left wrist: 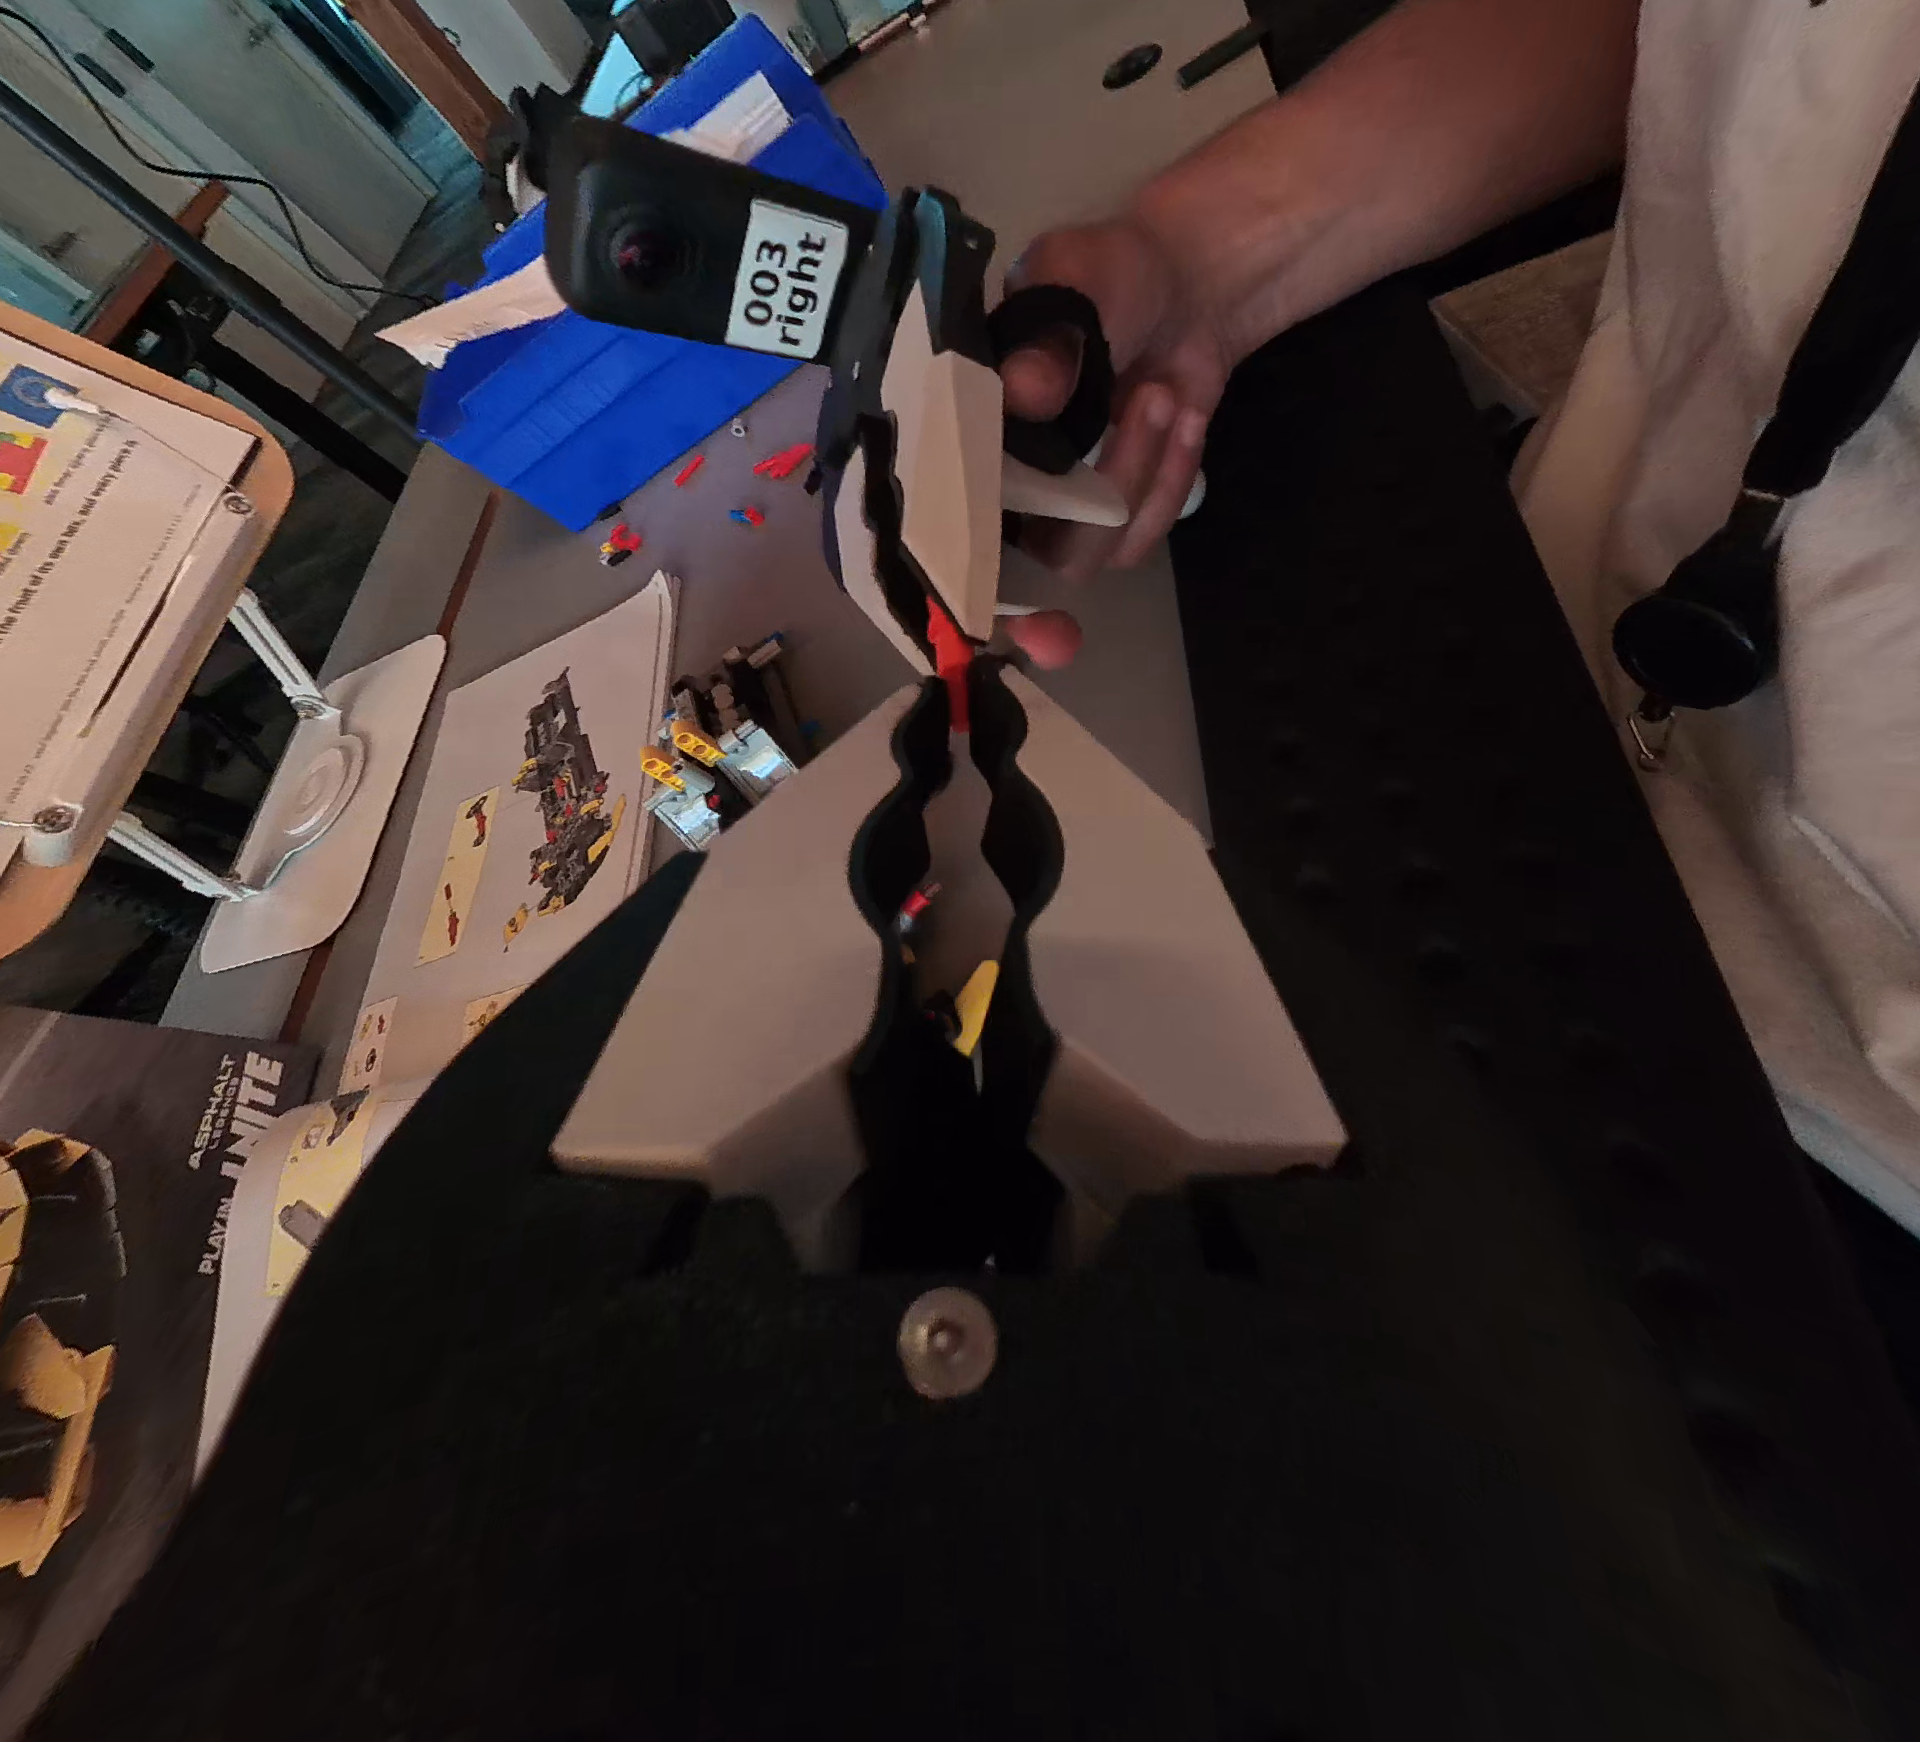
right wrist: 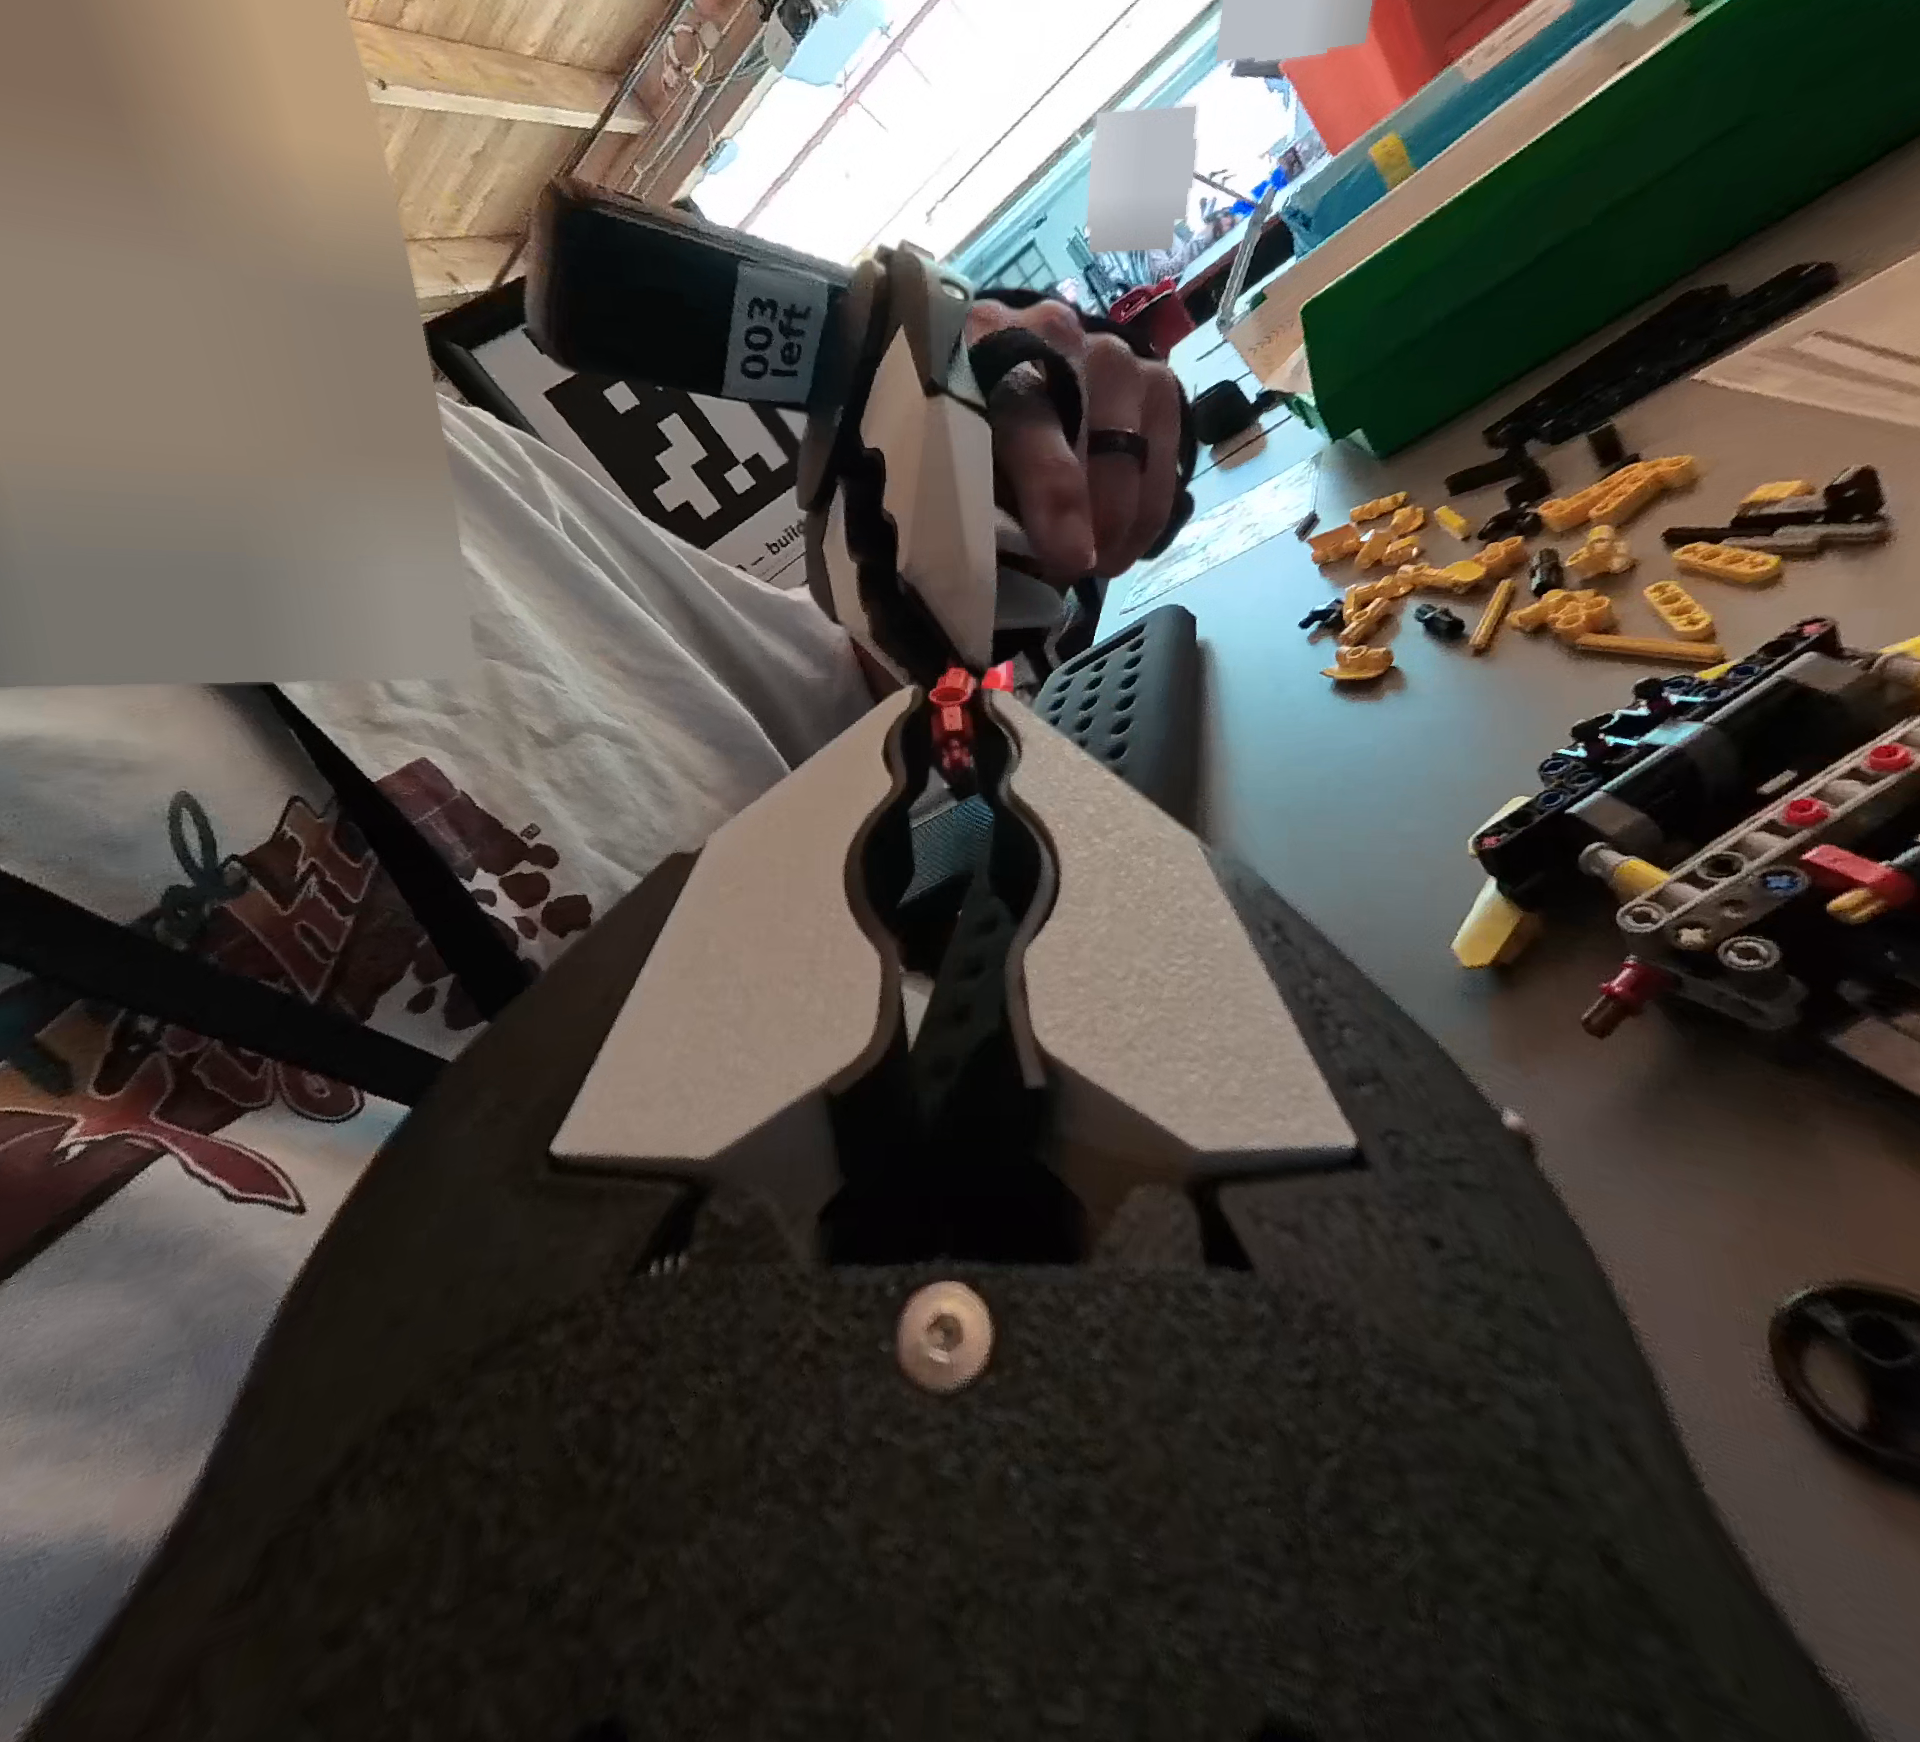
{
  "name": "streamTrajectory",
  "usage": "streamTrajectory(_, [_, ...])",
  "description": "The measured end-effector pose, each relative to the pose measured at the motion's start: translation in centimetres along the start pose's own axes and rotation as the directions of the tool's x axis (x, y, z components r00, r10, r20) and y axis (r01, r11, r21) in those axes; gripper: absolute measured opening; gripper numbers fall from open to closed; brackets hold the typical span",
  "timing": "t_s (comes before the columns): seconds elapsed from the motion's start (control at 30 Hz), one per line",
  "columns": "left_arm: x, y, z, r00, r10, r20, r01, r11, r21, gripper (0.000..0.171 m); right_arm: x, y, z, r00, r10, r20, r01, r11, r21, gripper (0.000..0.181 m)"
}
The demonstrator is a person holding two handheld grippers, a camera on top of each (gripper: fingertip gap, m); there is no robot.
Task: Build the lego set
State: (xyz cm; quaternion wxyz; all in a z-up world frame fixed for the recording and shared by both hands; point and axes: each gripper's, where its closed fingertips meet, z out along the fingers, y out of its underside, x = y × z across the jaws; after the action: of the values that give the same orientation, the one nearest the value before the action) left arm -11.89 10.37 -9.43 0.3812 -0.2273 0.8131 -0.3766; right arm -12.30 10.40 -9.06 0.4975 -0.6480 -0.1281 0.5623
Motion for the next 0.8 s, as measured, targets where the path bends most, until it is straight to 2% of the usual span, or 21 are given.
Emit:
streamTrajectory(0.2, [0.1,-0.1,0.0,0.998,0.040,-0.040,-0.041,0.999,-0.030,0.002,-0.1,0.2,0.0,0.999,0.020,0.028,-0.020,1.000,-0.006,0.006])
streamTrajectory(0.43, [-0.9,-0.6,0.2,1.000,0.009,0.016,-0.009,1.000,-0.002,0.001,-0.1,-1.0,-0.5,0.995,0.080,0.065,-0.085,0.994,0.072,0.006])
streamTrajectory(0.8, [-0.9,-0.1,-0.2,0.999,0.004,0.034,-0.003,1.000,-0.013,0.001,0.0,-1.2,-0.8,0.995,0.081,0.060,-0.085,0.993,0.081,0.006])
